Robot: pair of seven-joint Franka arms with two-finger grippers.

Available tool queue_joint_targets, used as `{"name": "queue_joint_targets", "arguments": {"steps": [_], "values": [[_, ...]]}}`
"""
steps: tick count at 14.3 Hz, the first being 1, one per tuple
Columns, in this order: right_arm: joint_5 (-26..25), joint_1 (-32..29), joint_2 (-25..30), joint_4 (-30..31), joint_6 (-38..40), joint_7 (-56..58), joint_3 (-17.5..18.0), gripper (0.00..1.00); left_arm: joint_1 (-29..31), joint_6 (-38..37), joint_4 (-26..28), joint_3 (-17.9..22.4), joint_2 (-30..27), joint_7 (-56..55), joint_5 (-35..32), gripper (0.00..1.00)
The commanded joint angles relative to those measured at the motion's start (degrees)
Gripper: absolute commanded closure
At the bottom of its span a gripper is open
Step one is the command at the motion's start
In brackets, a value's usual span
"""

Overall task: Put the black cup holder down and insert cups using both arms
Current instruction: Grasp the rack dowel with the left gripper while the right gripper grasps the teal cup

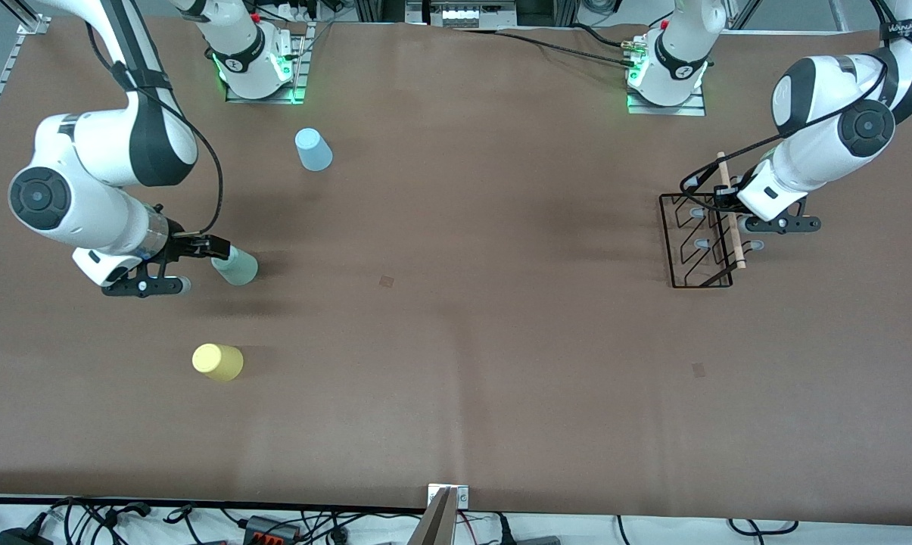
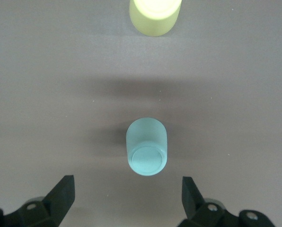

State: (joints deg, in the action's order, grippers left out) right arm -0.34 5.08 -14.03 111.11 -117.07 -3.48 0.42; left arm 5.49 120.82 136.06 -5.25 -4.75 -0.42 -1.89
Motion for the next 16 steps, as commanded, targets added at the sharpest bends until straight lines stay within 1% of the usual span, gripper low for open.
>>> {"name": "queue_joint_targets", "arguments": {"steps": [1,2,3,4,6,7,8,10,11,12,13,14,16], "values": [[-0.5,-0.3,1.1,4.3,-3.8,-0.8,0.0,0.0,0.0,-9.4,-7.9,-4.9,-1.3,-0.1,2.3,0.99],[-0.5,-0.3,1.2,5.5,-5.0,-0.9,0.0,0.0,0.0,-12.5,-10.6,-7.9,-1.2,-4.0,5.9,1.0],[-0.5,-0.3,1.1,7.1,-6.8,-1.0,0.0,0.0,0.0,-14.6,-14.1,-11.1,-0.3,-8.9,7.2,1.0],[-0.5,-0.4,1.1,9.2,-9.5,-0.9,0.0,0.0,0.0,-17.7,-18.9,-15.1,2.2,-12.2,7.1,1.0],[-0.5,-0.4,0.6,12.3,-14.0,-1.0,0.0,0.0,0.0,-23.8,-28.9,-21.0,8.7,-14.0,7.2,1.0],[-0.5,-0.4,-0.4,12.7,-14.8,-1.0,0.0,0.0,0.0,-25.7,-33.6,-24.2,11.5,-16.8,7.2,1.0],[-0.4,-0.4,-1.3,12.7,-14.9,-1.0,0.0,0.0,-0.1,-26.3,-37.0,-27.2,13.4,-21.6,7.3,1.0],[-0.4,-0.6,-2.6,12.7,-16.0,-0.9,0.0,0.0,-0.6,-26.4,-41.5,-32.8,16.3,-29.1,7.3,1.0],[-0.4,-0.6,-2.9,12.7,-16.1,-1.0,0.0,0.0,-1.3,-26.1,-42.6,-34.1,17.3,-31.1,7.3,1.0],[-0.4,-0.7,-3.3,12.7,-16.6,-1.0,0.0,0.0,-2.6,-25.7,-43.5,-34.2,18.6,-32.4,7.4,1.0],[-0.4,-0.7,-3.6,12.7,-17.2,-0.9,0.0,0.0,-5.2,-25.5,-45.3,-34.2,20.2,-33.8,7.2,1.0],[-0.4,-0.8,-4.2,12.7,-17.7,-1.0,0.0,0.0,-7.4,-23.3,-46.8,-34.2,21.3,-34.8,6.9,1.0],[-0.4,-0.8,-5.4,12.6,-19.1,-0.9,-0.1,0.0,-11.2,-19.2,-47.3,-34.0,23.4,-39.5,6.7,1.0]]}}
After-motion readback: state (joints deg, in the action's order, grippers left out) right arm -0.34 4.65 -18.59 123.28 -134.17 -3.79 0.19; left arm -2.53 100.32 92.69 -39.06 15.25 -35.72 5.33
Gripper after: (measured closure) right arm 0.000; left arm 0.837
